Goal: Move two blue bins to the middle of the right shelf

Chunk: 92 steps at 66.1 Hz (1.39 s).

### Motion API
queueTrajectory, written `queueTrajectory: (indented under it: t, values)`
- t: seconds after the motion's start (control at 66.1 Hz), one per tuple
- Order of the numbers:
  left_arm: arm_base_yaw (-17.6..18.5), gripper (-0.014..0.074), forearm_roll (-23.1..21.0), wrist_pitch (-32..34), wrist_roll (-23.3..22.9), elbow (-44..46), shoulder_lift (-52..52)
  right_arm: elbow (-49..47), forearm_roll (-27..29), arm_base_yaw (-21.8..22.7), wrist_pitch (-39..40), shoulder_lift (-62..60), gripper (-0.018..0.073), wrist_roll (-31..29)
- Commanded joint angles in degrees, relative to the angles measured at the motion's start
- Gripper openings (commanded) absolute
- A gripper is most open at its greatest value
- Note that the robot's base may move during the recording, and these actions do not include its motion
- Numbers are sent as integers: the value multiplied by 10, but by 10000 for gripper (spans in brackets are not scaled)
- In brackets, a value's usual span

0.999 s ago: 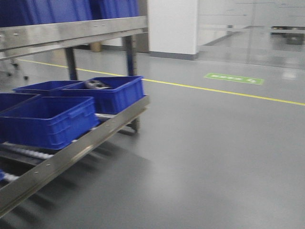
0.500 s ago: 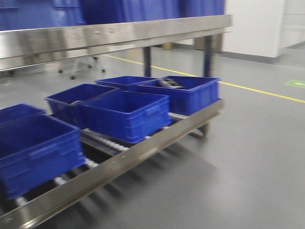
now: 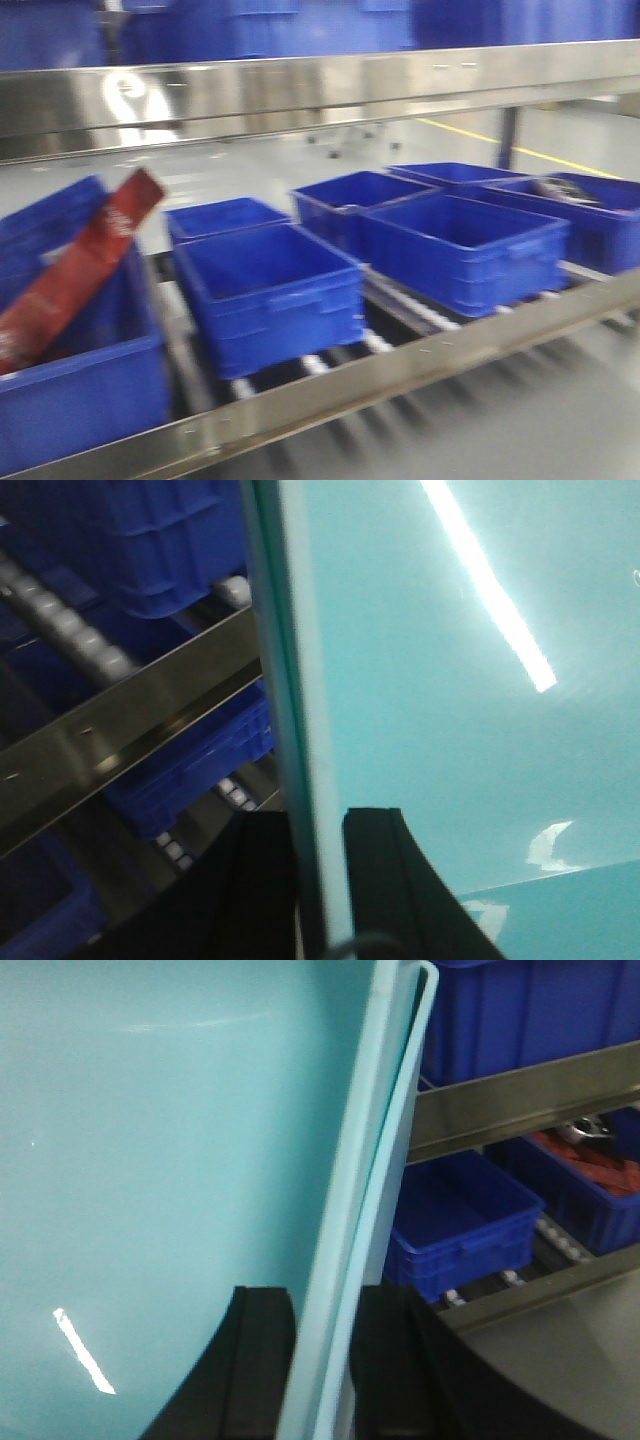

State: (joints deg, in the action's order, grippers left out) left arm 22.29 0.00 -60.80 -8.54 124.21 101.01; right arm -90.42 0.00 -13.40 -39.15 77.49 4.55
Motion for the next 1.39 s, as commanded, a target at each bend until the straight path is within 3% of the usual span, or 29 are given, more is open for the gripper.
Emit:
queueTrajectory:
  t: [0.0, 1.378]
  values:
    - [3, -111, -8, 53, 8, 10, -8, -10, 0, 0, 50, -11, -154, -11]
    - [3, -111, -8, 53, 8, 10, -8, -10, 0, 0, 50, -11, -154, -11]
